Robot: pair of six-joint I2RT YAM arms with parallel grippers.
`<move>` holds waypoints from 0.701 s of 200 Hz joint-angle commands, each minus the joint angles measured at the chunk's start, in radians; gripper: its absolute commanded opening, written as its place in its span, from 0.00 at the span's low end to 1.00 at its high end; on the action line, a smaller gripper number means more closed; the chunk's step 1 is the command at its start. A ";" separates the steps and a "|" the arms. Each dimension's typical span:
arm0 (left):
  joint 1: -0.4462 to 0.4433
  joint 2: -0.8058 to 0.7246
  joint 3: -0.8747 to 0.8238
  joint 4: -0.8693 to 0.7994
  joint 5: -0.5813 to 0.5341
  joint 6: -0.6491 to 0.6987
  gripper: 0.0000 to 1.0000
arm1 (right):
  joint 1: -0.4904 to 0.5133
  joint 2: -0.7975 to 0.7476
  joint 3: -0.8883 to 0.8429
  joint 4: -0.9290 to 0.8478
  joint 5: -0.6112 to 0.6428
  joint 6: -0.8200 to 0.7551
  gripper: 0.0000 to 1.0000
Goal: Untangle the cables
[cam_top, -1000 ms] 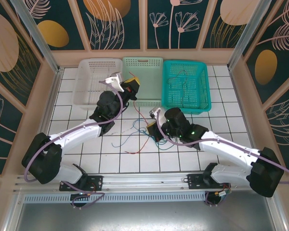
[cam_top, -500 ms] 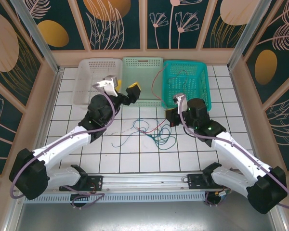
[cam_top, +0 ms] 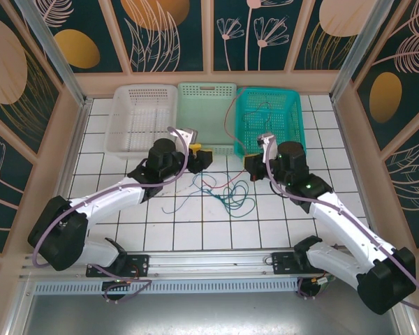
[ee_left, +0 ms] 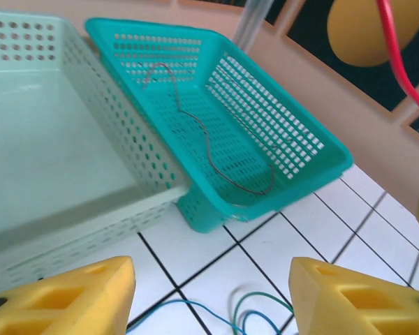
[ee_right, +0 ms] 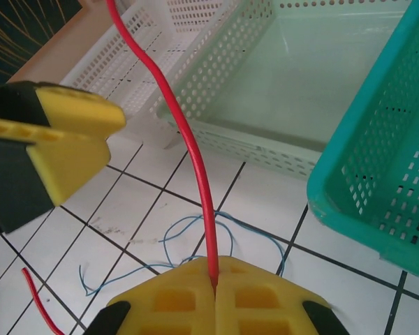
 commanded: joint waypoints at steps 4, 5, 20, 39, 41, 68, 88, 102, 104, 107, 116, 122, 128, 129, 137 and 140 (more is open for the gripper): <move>-0.003 0.005 -0.012 0.012 0.127 0.023 0.60 | -0.026 -0.027 0.038 -0.006 0.006 0.010 0.00; -0.004 0.006 -0.012 0.011 0.130 0.023 0.60 | -0.027 -0.027 0.039 -0.006 0.006 0.010 0.00; -0.011 0.009 -0.010 -0.003 0.167 0.044 0.59 | -0.044 -0.027 0.042 -0.007 0.001 0.010 0.00; -0.024 0.026 0.006 -0.048 0.207 0.084 0.59 | -0.059 -0.027 0.047 0.000 -0.021 0.011 0.00; -0.026 0.028 0.009 -0.054 0.211 0.088 0.59 | -0.060 -0.028 0.047 -0.001 -0.022 0.012 0.00; -0.050 0.055 0.024 -0.097 0.223 0.111 0.54 | -0.070 -0.033 0.057 -0.003 -0.020 0.011 0.00; -0.068 0.061 0.019 -0.079 0.228 0.109 0.52 | -0.080 -0.042 0.059 -0.007 -0.020 0.011 0.00; -0.077 0.063 0.016 -0.068 0.227 0.104 0.48 | -0.089 -0.045 0.059 -0.004 -0.021 0.017 0.00; -0.077 0.065 0.015 -0.068 0.228 0.105 0.47 | -0.091 -0.046 0.059 -0.004 -0.021 0.018 0.00; -0.079 0.066 0.015 -0.066 0.228 0.103 0.46 | -0.093 -0.047 0.058 -0.001 -0.022 0.020 0.00; -0.085 0.069 0.016 -0.064 0.229 0.102 0.41 | -0.098 -0.051 0.056 0.008 -0.023 0.025 0.00; -0.089 0.072 0.015 -0.064 0.233 0.103 0.38 | -0.103 -0.053 0.054 0.014 -0.022 0.033 0.00; -0.093 0.074 0.015 -0.063 0.239 0.102 0.36 | -0.107 -0.055 0.050 0.022 -0.022 0.039 0.00; -0.094 0.074 0.016 -0.062 0.239 0.102 0.36 | -0.108 -0.055 0.051 0.023 -0.022 0.040 0.00; -0.099 0.077 0.016 -0.057 0.243 0.100 0.32 | -0.111 -0.054 0.047 0.034 -0.020 0.049 0.00; -0.100 0.078 0.015 -0.055 0.244 0.097 0.30 | -0.113 -0.054 0.046 0.040 -0.020 0.053 0.00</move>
